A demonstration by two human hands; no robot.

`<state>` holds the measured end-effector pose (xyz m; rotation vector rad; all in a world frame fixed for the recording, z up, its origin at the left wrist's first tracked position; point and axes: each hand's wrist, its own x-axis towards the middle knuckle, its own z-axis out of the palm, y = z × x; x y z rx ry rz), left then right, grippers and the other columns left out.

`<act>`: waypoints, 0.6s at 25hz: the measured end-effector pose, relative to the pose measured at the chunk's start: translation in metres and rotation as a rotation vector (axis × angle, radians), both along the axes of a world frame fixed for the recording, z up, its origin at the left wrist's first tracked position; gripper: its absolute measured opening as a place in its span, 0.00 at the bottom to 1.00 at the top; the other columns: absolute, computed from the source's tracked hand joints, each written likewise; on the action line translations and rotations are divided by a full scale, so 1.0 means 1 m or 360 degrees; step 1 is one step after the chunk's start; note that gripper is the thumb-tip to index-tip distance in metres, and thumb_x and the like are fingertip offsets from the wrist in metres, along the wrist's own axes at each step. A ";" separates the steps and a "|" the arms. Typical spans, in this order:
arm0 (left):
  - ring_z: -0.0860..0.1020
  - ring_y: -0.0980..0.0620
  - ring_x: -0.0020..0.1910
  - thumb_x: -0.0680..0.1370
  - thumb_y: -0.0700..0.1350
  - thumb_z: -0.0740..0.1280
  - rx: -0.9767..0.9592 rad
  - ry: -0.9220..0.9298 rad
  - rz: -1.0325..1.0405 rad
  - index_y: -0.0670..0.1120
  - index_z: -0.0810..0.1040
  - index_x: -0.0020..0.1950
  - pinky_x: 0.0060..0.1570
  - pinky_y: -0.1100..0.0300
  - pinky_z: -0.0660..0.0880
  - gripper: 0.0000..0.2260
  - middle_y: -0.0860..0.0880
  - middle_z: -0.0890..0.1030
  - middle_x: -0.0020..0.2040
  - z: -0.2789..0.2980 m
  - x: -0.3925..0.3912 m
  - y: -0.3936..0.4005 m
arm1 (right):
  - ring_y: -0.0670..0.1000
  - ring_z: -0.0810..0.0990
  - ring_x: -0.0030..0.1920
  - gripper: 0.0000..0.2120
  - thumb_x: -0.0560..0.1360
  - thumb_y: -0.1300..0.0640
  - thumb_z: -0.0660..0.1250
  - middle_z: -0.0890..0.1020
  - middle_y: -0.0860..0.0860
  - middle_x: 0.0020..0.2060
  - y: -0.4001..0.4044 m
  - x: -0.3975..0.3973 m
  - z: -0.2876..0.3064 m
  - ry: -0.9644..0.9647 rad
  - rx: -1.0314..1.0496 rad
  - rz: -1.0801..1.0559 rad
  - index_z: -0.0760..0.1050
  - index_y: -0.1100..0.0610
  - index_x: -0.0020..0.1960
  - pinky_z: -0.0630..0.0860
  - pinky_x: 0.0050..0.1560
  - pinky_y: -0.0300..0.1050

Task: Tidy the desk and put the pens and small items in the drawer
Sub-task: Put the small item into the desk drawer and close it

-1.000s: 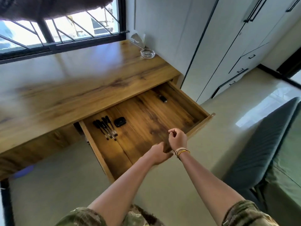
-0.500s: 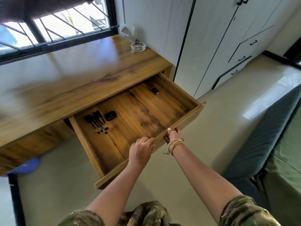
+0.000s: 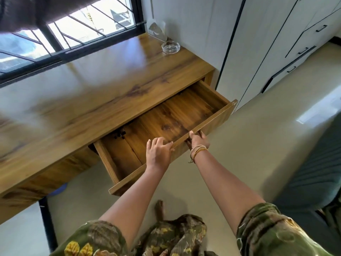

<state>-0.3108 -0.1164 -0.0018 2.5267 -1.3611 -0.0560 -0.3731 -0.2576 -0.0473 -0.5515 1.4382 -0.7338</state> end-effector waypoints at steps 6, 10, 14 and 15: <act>0.67 0.41 0.71 0.75 0.48 0.71 0.0023 -0.0194 -0.0076 0.50 0.84 0.53 0.73 0.39 0.52 0.09 0.42 0.72 0.70 0.002 0.082 -0.023 | 0.59 0.82 0.55 0.27 0.66 0.59 0.77 0.79 0.54 0.61 -0.013 0.077 0.019 -0.0043 0.0014 -0.0007 0.77 0.48 0.63 0.81 0.53 0.59; 0.61 0.40 0.75 0.72 0.50 0.73 0.0084 -0.0340 -0.0076 0.49 0.73 0.68 0.72 0.39 0.46 0.25 0.41 0.63 0.75 0.009 0.133 -0.039 | 0.58 0.83 0.52 0.29 0.69 0.60 0.76 0.80 0.53 0.59 -0.023 0.120 0.028 -0.0175 0.0011 0.0021 0.74 0.50 0.67 0.82 0.52 0.57; 0.55 0.42 0.77 0.75 0.52 0.70 0.0227 -0.0164 0.0036 0.47 0.58 0.77 0.73 0.40 0.55 0.35 0.41 0.56 0.77 0.014 0.170 -0.055 | 0.59 0.83 0.53 0.24 0.72 0.55 0.72 0.81 0.56 0.58 -0.039 0.157 0.030 -0.0310 0.0094 0.0037 0.74 0.52 0.67 0.81 0.54 0.57; 0.55 0.42 0.77 0.75 0.52 0.69 0.0259 -0.0134 0.0042 0.47 0.59 0.77 0.73 0.42 0.58 0.34 0.41 0.56 0.77 0.013 0.178 -0.058 | 0.59 0.82 0.54 0.22 0.74 0.49 0.69 0.81 0.56 0.59 -0.046 0.165 0.027 -0.0317 0.0130 0.0026 0.74 0.54 0.66 0.80 0.56 0.58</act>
